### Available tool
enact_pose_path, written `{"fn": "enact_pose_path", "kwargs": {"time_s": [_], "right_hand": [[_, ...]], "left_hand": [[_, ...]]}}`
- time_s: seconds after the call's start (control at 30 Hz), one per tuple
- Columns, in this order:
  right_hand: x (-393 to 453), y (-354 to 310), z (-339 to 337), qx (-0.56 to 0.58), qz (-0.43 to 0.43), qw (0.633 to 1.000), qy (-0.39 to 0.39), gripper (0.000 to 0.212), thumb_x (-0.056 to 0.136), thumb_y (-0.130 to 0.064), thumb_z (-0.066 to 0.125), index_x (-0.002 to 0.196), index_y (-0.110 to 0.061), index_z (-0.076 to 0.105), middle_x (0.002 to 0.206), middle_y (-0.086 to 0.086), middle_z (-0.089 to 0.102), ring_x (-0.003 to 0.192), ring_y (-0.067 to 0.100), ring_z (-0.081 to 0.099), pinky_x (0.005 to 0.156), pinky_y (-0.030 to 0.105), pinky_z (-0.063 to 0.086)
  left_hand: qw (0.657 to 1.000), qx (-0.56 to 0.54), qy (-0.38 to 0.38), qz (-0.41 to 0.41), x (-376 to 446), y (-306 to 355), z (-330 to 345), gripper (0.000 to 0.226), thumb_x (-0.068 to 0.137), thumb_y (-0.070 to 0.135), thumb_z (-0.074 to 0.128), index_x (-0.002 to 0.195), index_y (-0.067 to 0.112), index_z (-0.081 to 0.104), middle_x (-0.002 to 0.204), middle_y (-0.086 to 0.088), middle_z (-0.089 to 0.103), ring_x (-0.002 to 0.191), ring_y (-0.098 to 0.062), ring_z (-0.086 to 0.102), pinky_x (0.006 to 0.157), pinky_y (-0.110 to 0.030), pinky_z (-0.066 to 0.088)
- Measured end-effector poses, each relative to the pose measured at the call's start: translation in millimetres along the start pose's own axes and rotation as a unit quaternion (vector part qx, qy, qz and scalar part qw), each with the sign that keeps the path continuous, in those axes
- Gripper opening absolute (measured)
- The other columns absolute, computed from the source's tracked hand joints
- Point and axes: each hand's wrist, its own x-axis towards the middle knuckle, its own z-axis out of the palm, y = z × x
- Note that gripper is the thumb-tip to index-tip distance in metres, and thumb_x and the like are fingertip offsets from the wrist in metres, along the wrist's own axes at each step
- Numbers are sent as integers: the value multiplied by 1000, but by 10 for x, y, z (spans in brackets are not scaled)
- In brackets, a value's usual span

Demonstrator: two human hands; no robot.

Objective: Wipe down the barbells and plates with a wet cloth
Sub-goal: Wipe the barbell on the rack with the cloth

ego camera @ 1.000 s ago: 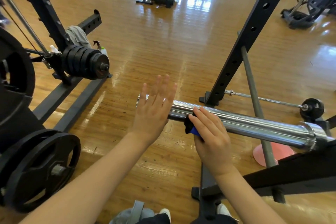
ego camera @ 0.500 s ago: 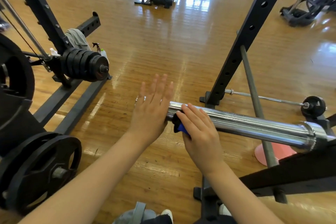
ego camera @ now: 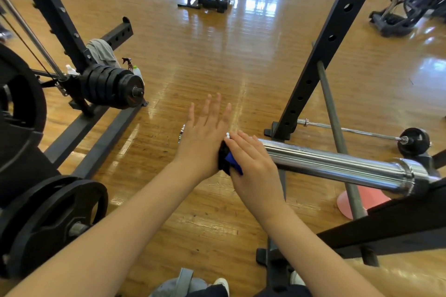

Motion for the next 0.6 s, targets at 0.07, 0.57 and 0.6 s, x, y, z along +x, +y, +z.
{"fn": "enact_pose_path", "kwargs": {"time_s": [0.07, 0.57, 0.6], "right_hand": [[-5, 32, -1, -10, -8, 1000, -15, 64, 59, 14, 78, 120, -1, 62, 124, 14, 61, 120, 29, 55, 107, 43, 32], [-226, 38, -249, -2, 41, 999, 31, 61, 63, 11, 79, 120, -2, 62, 126, 12, 60, 125, 21, 46, 108, 38, 33], [-191, 11, -183, -1, 35, 999, 20, 61, 63, 11, 78, 121, -2, 62, 127, 12, 59, 125, 23, 47, 109, 38, 31]], "left_hand": [[997, -3, 83, 6, -22, -28, 77, 110, 76, 34, 69, 147, 6, -9, 156, -23, -6, 144, -38, -5, 114, -54, 0], [993, 15, 115, 15, -13, -24, 149, 118, 58, -4, 76, 150, 16, 3, 155, -21, 4, 142, -37, 0, 114, -52, -3], [995, 7, 93, 20, 3, -30, 90, 117, 65, 1, 74, 150, 18, -4, 156, -20, -2, 143, -36, -7, 113, -52, -5]]}}
